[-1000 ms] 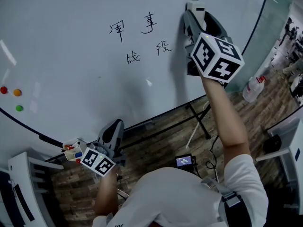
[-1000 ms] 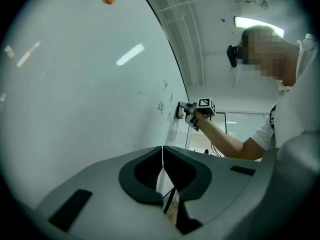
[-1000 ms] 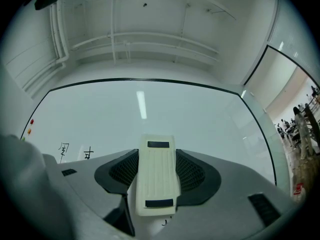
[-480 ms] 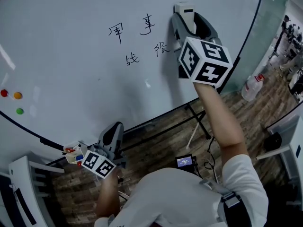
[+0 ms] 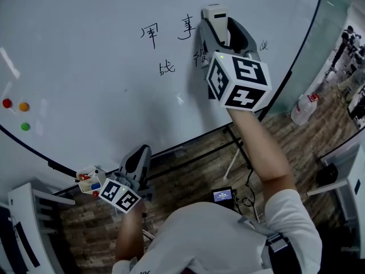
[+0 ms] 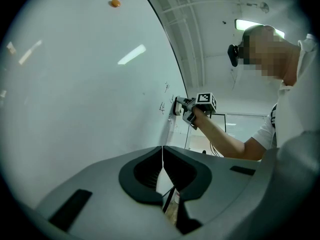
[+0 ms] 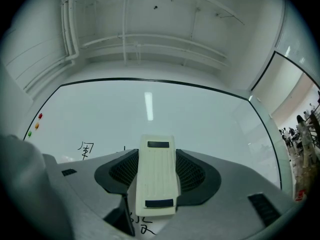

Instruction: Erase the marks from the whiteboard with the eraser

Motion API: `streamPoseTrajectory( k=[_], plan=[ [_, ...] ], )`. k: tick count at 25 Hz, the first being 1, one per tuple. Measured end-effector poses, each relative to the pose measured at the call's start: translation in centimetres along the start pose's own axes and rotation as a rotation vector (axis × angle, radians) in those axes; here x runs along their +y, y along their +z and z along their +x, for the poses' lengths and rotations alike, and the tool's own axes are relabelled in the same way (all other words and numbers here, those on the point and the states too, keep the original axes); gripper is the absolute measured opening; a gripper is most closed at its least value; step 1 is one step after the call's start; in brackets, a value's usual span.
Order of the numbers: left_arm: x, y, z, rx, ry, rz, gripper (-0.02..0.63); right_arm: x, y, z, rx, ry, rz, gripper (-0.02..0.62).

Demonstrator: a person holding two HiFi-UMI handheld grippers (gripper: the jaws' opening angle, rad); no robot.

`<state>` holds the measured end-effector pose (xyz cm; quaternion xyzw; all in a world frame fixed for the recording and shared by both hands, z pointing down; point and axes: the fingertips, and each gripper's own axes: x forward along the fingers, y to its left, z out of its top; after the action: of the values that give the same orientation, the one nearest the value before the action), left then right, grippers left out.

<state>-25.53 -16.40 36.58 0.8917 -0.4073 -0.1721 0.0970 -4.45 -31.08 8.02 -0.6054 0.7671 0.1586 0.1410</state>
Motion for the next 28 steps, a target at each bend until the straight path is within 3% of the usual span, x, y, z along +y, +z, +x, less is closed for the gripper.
streamPoseTrajectory(
  k=[28],
  plan=[
    [0.4, 0.1, -1.3, 0.051, -0.018, 0.014, 0.006, 4.6, -0.1, -0.7, -0.05, -0.029, 0.065, 0.252]
  ],
)
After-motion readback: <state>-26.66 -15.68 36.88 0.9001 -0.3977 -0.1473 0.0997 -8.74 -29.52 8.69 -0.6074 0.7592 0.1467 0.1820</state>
